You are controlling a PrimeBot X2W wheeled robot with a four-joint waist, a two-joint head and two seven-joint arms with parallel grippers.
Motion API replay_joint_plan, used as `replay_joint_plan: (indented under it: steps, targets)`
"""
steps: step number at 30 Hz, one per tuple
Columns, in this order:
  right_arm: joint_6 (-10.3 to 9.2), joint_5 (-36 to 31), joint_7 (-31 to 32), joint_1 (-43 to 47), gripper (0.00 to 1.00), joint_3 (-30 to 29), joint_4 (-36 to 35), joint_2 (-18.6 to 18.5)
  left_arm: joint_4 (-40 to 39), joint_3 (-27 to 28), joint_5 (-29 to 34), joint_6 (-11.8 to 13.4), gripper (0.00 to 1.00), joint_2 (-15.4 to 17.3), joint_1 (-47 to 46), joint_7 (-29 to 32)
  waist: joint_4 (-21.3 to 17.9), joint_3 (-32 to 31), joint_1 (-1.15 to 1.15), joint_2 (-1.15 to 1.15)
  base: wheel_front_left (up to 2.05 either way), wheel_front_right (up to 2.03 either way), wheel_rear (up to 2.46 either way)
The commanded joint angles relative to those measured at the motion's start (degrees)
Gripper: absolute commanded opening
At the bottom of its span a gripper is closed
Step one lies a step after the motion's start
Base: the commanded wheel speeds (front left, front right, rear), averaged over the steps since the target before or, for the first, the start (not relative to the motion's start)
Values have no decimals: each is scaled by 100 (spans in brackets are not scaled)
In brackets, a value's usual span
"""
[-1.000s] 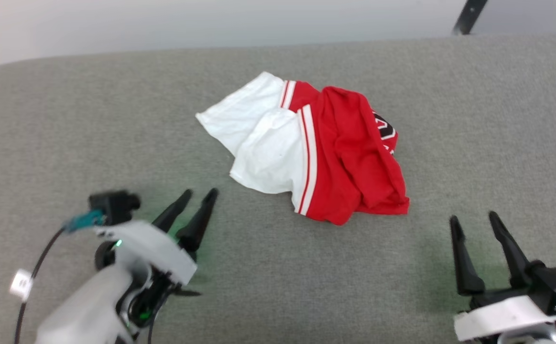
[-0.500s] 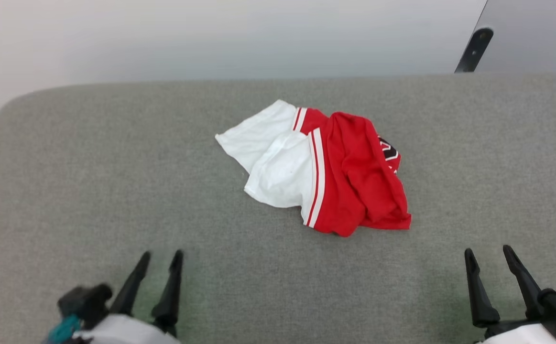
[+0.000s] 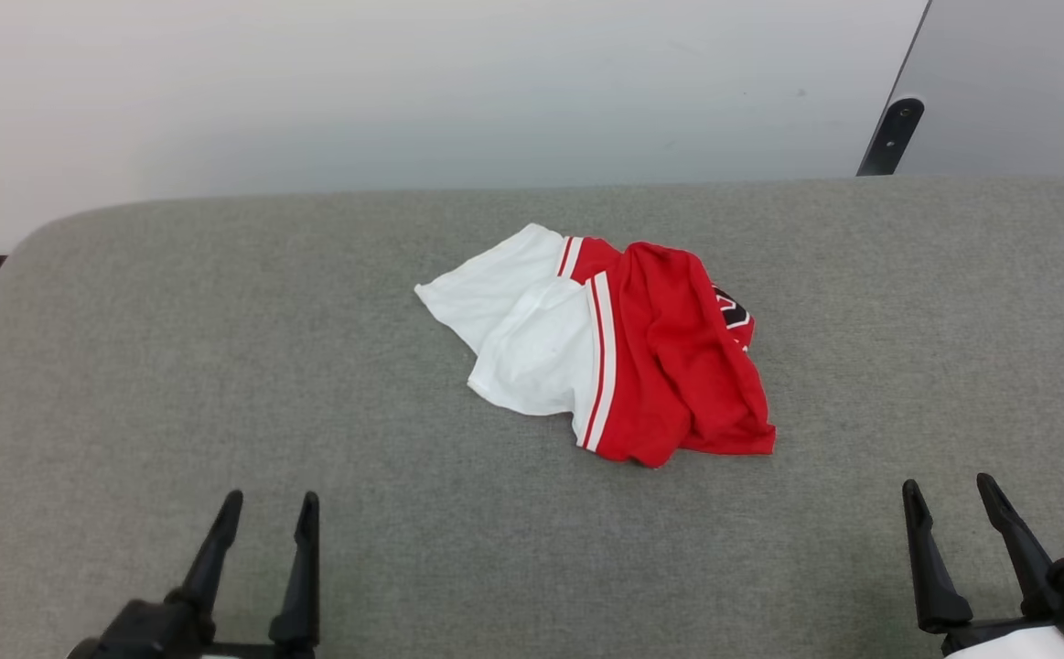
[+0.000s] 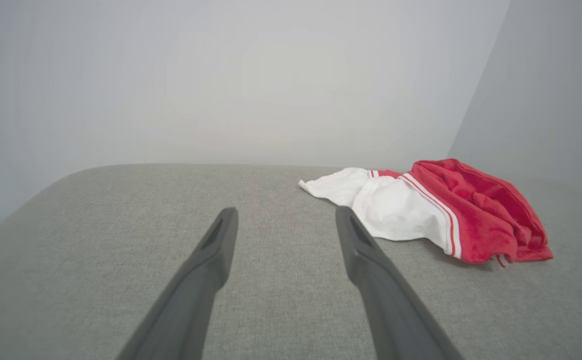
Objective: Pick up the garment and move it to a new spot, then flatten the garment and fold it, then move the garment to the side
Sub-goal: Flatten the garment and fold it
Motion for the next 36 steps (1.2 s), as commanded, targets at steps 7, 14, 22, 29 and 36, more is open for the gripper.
replay_joint_plan:
  steps: [7, 14, 22, 29, 36]
  targets:
    - [-8, 68, -36, 40, 100, 38, 39, 73, 28, 242, 382, -214, 100, -292, 216, -7, -22, 24, 0, 0, 0, 0, 0]
    - [-8, 55, -59, -29, 100, 19, 34, 89, 52, 400, 548, -347, 100, -463, 164, -8, 25, 74, 0, 0, 0, 0, 0]
    - [-8, 39, -72, -49, 100, 30, 40, 94, 77, 489, 639, -415, 100, -571, 185, -7, 51, 105, 0, 0, 0, 0, 0]
    - [-8, 22, -73, -71, 100, 61, 50, 106, 81, 505, 704, -449, 100, -637, 167, -7, 33, 125, 0, 0, 0, 0, 0]
    - [-8, 15, -105, -158, 100, 79, 46, 124, -7, 423, 720, -475, 100, -546, -182, -8, -7, 206, 0, 0, 0, 0, 0]
